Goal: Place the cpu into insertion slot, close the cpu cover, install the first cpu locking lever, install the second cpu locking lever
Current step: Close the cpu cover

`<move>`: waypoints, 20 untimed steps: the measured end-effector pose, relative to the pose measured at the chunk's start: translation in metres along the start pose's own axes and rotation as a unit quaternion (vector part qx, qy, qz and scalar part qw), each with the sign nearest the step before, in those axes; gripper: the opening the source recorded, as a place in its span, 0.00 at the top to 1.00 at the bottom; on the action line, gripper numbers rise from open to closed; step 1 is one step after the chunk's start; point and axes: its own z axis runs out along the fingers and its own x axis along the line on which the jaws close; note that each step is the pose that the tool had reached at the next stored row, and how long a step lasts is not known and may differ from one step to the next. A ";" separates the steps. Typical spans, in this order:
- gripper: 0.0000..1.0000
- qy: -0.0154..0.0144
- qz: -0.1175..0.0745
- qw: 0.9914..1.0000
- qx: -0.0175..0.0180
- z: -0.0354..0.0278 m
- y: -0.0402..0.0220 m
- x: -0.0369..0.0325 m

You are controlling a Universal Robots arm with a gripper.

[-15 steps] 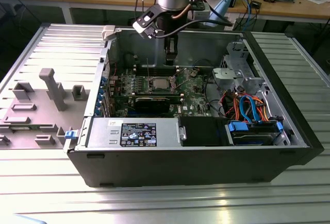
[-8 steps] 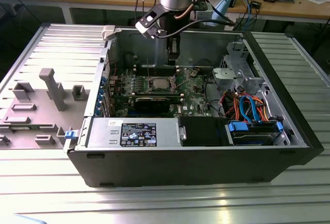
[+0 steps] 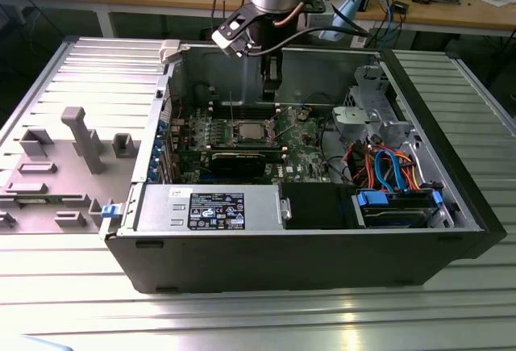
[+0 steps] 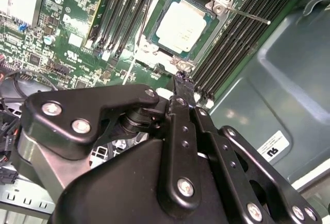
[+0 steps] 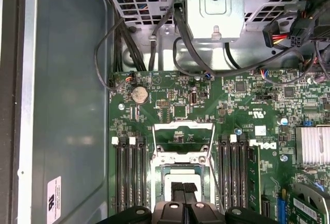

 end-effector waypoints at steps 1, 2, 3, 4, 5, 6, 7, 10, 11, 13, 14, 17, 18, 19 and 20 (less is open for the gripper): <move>0.89 0.000 0.000 1.000 0.000 0.0001 0.0019 0.0000; 0.89 0.000 0.000 1.000 0.000 0.0002 0.0041 0.0001; 0.89 0.000 0.000 1.000 0.000 0.0005 0.0082 0.0001; 0.89 0.000 0.000 1.000 0.000 0.0009 0.0107 0.0001; 0.89 0.000 0.000 1.000 0.000 0.0011 0.0125 0.0001; 0.89 0.000 0.000 1.000 0.000 0.0013 0.0146 0.0002; 0.89 0.000 0.000 1.000 0.001 0.0017 0.0171 0.0002; 0.89 0.000 0.000 1.000 0.001 0.0020 0.0210 0.0002; 0.89 0.000 0.000 1.000 0.001 0.0021 0.0212 0.0002; 0.89 0.000 0.000 1.000 0.001 0.0021 0.0218 0.0002; 0.89 0.000 0.000 1.000 0.001 0.0021 0.0220 0.0002; 0.89 0.000 0.000 1.000 0.001 0.0021 0.0220 0.0002; 0.89 0.000 0.000 1.000 0.001 0.0021 0.0221 0.0002; 0.89 0.000 0.000 1.000 0.001 0.0021 0.0221 0.0002; 0.89 0.000 0.000 1.000 0.001 0.0021 0.0222 0.0002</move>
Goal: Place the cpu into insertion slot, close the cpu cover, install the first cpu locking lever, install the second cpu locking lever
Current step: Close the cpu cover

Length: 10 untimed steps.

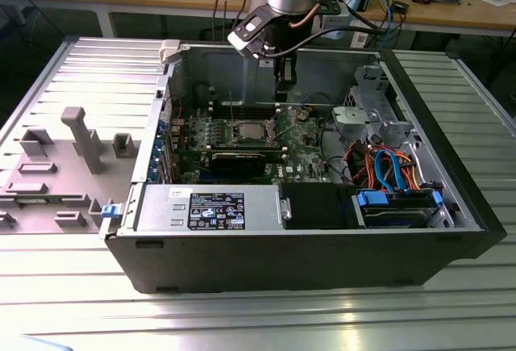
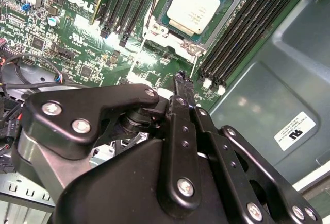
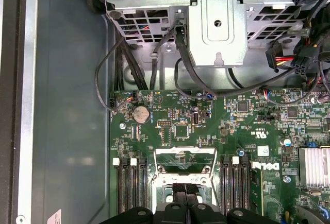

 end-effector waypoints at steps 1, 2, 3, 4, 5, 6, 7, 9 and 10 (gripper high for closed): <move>0.89 0.000 0.000 1.000 0.000 0.0000 0.0002 0.0000; 0.89 0.000 0.000 1.000 0.000 0.0000 0.0002 0.0000; 0.89 0.000 0.000 1.000 0.000 0.0000 0.0004 0.0000; 0.89 0.000 0.000 1.000 0.000 0.0000 0.0006 0.0000; 0.89 0.000 0.000 1.000 0.000 0.0000 0.0008 0.0000; 0.89 0.000 0.000 1.000 0.000 0.0001 0.0018 0.0000; 0.89 0.000 0.000 1.000 0.000 0.0001 0.0023 0.0000; 0.89 0.000 0.000 1.000 0.000 0.0001 0.0036 0.0000; 0.89 0.000 0.000 1.000 0.000 0.0002 0.0048 0.0001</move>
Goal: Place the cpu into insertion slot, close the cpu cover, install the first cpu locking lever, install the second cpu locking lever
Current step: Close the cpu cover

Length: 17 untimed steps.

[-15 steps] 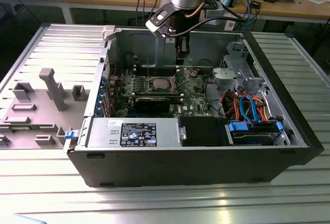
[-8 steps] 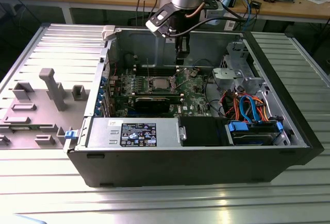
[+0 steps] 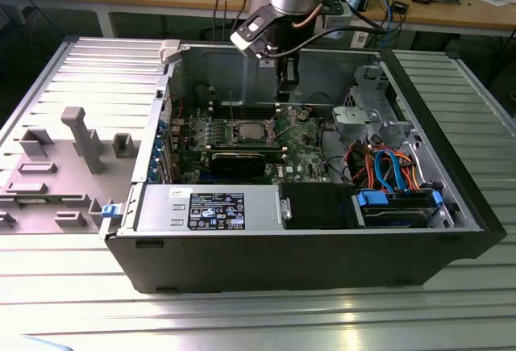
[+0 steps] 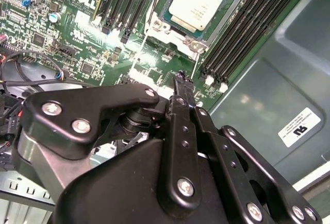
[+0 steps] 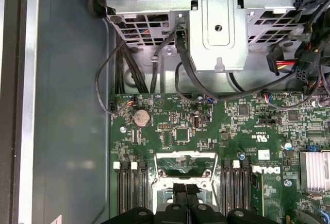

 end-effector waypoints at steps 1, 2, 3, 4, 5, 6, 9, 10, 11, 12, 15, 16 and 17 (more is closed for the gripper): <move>0.89 0.000 0.000 1.000 0.000 0.0001 0.0016 0.0000; 0.89 0.000 0.000 1.000 0.000 0.0001 0.0039 0.0000; 0.89 0.000 0.000 1.000 0.000 0.0002 0.0050 0.0000; 0.89 0.000 0.000 1.000 0.000 0.0002 0.0059 0.0000; 0.89 0.000 0.000 1.000 0.000 0.0003 0.0071 0.0001; 0.89 0.000 0.000 1.000 0.001 0.0003 0.0081 0.0001; 0.89 0.000 0.000 1.000 0.001 0.0004 0.0110 0.0001; 0.89 0.000 0.000 1.000 0.001 0.0004 0.0119 0.0001; 0.89 0.000 0.000 1.000 0.001 0.0005 0.0128 0.0001; 0.89 0.000 0.000 1.000 0.001 0.0005 0.0136 0.0001; 0.89 0.000 0.000 1.000 0.001 0.0006 0.0154 0.0002; 0.89 0.000 0.000 1.000 0.001 0.0007 0.0176 0.0002; 0.89 0.000 0.000 1.000 0.002 0.0009 0.0195 0.0002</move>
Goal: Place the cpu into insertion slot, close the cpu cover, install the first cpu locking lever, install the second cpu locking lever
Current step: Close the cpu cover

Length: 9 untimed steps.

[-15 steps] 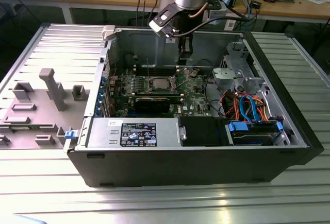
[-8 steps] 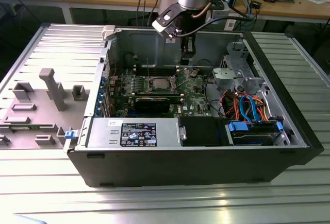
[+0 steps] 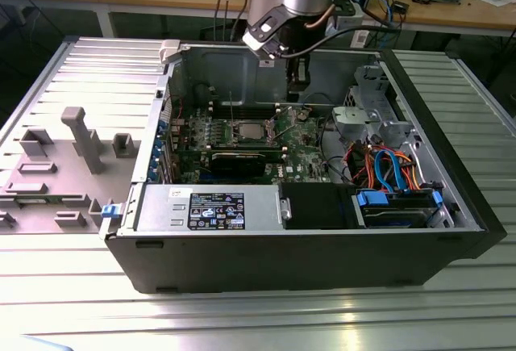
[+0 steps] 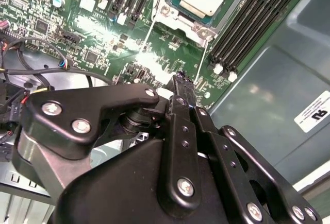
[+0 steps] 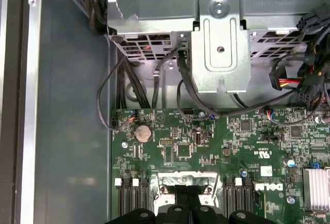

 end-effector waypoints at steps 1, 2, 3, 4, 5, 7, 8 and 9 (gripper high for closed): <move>0.89 0.000 0.000 1.000 0.001 0.0003 0.0019 0.0001; 0.89 0.000 0.000 1.000 0.001 0.0008 0.0035 0.0001; 0.89 0.000 0.000 1.000 0.002 0.0013 0.0052 0.0001; 0.89 0.000 0.000 1.000 0.003 0.0020 0.0067 0.0001; 0.89 0.000 0.000 1.000 0.004 0.0039 0.0090 0.0001; 0.89 0.000 -0.003 1.000 0.006 0.0096 0.0116 0.0000; 0.89 0.000 -0.008 1.000 0.007 0.0112 0.0129 0.0000; 0.89 0.000 -0.012 1.000 0.008 0.0126 0.0145 0.0000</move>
